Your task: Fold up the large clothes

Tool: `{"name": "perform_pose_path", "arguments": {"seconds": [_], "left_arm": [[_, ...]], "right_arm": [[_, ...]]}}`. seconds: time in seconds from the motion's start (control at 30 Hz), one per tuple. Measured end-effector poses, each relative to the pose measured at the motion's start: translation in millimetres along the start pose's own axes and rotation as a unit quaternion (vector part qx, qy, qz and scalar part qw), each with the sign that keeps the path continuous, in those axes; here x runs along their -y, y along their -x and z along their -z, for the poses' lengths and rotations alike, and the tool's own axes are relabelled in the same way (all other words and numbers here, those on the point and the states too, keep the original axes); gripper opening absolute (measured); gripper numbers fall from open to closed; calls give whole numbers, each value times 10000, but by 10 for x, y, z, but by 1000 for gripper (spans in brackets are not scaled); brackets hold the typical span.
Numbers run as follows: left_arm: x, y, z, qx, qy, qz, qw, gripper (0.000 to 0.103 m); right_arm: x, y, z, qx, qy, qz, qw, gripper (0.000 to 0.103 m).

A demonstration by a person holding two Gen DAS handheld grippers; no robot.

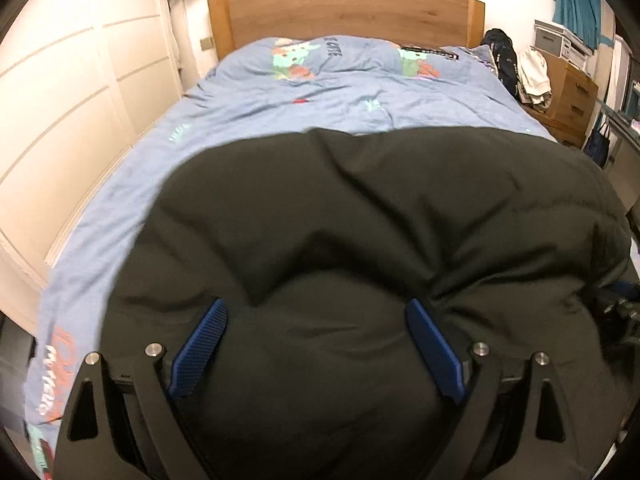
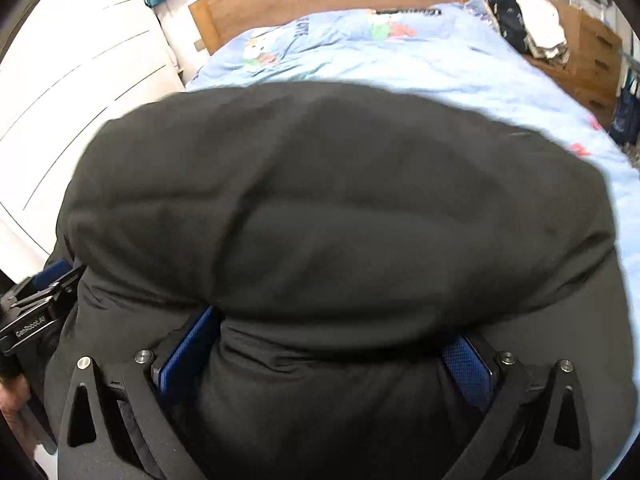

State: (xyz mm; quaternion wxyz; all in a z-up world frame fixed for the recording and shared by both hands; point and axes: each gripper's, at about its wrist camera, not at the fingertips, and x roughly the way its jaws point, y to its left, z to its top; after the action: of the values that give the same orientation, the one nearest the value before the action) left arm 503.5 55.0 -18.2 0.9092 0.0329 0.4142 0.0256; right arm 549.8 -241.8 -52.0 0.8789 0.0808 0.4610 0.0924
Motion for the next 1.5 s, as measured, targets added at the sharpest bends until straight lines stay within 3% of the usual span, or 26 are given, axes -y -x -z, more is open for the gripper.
{"name": "perform_pose_path", "arguments": {"seconds": [0.1,0.27,0.37,0.47,0.53,0.63,0.8,0.9,1.03,1.37,1.5], "left_arm": [[-78,176,-7,154,51,-33,9999,93],[108,347,-182,349,-35,408,9986,93],[319,200,-229,103,-199,642,9977,93],[463,-226,-319,-361,-367,471,9976,93],[350,-336,-371,-431,-161,580,9973,93],[70,-311,-502,-349,94,251,9990,93],[-414,153,-437,-38,466,222,9987,93],[-593,651,-214,285,620,295,9972,93],[-715,1423,355,594,787,536,9937,93],[-693,2640,2110,611,646,458,9950,93],[-668,2947,2585,606,664,606,9941,93]], "right_arm": [[55,247,56,191,-18,209,9996,102],[-271,530,89,433,68,-285,9986,102],[-464,369,15,209,208,-486,9984,102],[-448,9,-68,-210,152,-361,9990,102],[-340,-108,-145,-250,7,-285,9993,102],[-97,-243,-308,-255,-225,40,9994,102],[260,120,-444,98,-663,577,9961,102],[342,599,-328,400,-798,442,9950,102],[189,1175,49,567,-522,336,9965,102],[-281,2467,1715,767,-208,216,9966,102],[-435,2836,2225,843,-17,242,9961,102]]}}
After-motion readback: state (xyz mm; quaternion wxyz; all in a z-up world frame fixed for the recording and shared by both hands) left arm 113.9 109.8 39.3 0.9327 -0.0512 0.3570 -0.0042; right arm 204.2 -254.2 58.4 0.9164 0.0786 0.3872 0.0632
